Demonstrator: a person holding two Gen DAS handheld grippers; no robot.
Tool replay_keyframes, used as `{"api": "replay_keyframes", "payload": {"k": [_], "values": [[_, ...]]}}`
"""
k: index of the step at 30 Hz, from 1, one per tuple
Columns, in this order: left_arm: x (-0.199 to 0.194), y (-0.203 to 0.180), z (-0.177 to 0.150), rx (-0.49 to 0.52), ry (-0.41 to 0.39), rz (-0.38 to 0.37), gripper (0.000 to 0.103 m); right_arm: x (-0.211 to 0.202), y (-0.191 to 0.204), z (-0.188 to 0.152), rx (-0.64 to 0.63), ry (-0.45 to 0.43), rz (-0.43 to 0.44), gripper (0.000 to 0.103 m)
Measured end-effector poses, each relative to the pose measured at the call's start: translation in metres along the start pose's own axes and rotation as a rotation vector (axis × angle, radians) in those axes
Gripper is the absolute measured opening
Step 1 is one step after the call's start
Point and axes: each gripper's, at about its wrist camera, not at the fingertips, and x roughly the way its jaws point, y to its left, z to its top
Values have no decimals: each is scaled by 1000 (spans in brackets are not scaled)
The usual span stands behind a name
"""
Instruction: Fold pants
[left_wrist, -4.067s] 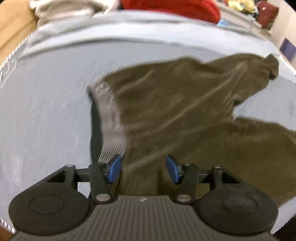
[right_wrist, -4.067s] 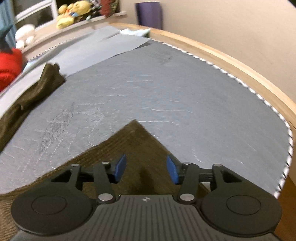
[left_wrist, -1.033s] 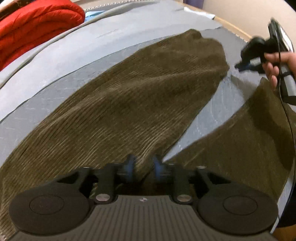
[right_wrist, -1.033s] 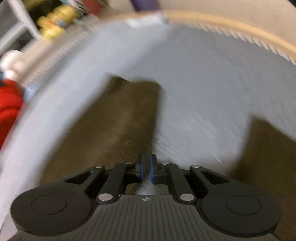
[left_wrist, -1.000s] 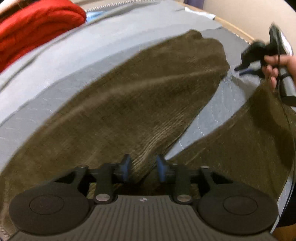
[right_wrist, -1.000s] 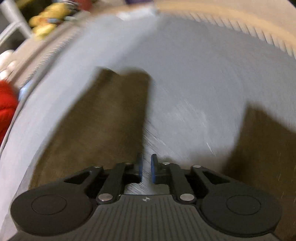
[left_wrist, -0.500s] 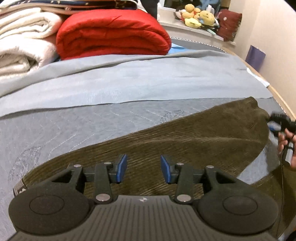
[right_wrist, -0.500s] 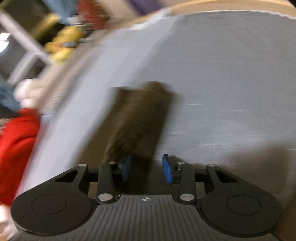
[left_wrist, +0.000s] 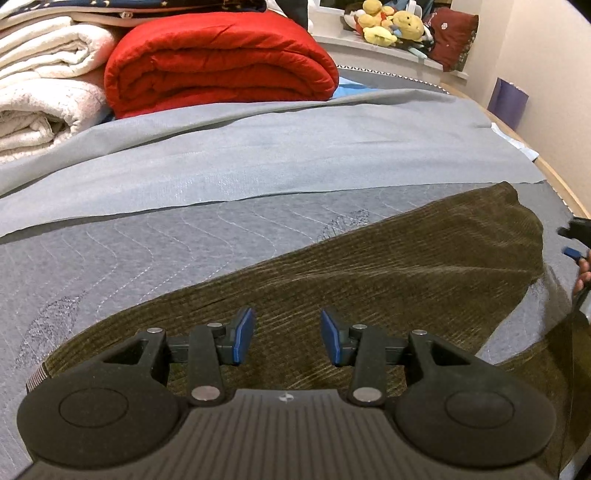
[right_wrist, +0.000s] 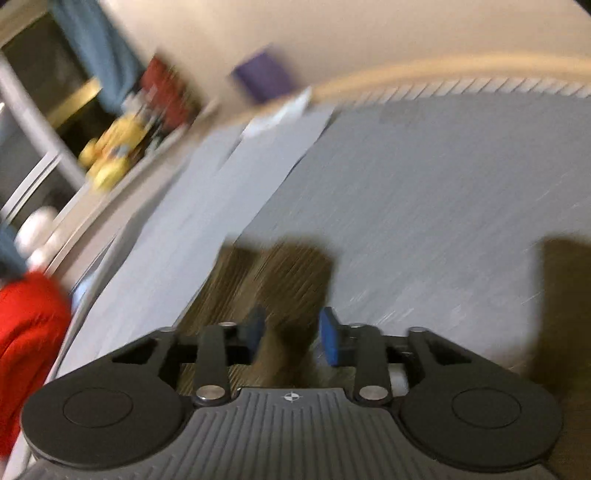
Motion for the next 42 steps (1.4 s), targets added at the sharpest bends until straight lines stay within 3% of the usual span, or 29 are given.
{"api": "replay_keyframes", "payload": {"k": [2,4,6,8,12,16,18,20,22,24,28,31,32,34,35,36,39,42], "values": [[1,1,2,-7,-2,0,45,1,-2,3,-38,-7,-100,42],[0,2,4,-7,-7,-1,45,23,-2,-4,-131,80,-212,42],[-1,2,4,-11,-11,-2,45,48,-11,-13,-96,214,-178,43],[-2,2,4,-11,-10,-7,45,50,12,-20,-230,163,-171,43],[-2,1,3,-10,-12,-10,45,76,40,-20,-134,265,126,41],[-1,-1,2,-9,-1,-16,45,77,65,-22,-210,138,247,43],[1,-4,1,9,7,-21,45,82,72,-27,-256,188,323,49],[4,-5,1,19,13,-17,45,91,70,-26,-251,244,324,51],[7,-5,2,11,19,-16,45,96,60,-17,-176,246,308,57],[9,-5,2,15,22,-18,45,98,47,-12,-63,256,269,72],[10,-5,0,29,27,-18,45,100,19,2,104,196,177,71],[10,-2,0,24,27,-11,45,101,-11,9,252,178,194,69],[9,-1,0,20,25,-10,45,104,-17,11,296,185,226,67],[8,0,2,19,22,-8,45,108,-25,16,342,196,280,41],[7,1,2,20,18,-6,45,106,-27,19,343,191,290,17],[6,3,3,17,14,-3,45,103,-26,24,328,175,295,8],[1,14,7,-6,1,14,45,87,-15,44,257,86,265,4],[-7,33,8,-42,-13,34,45,63,-13,62,192,48,151,3]]}}
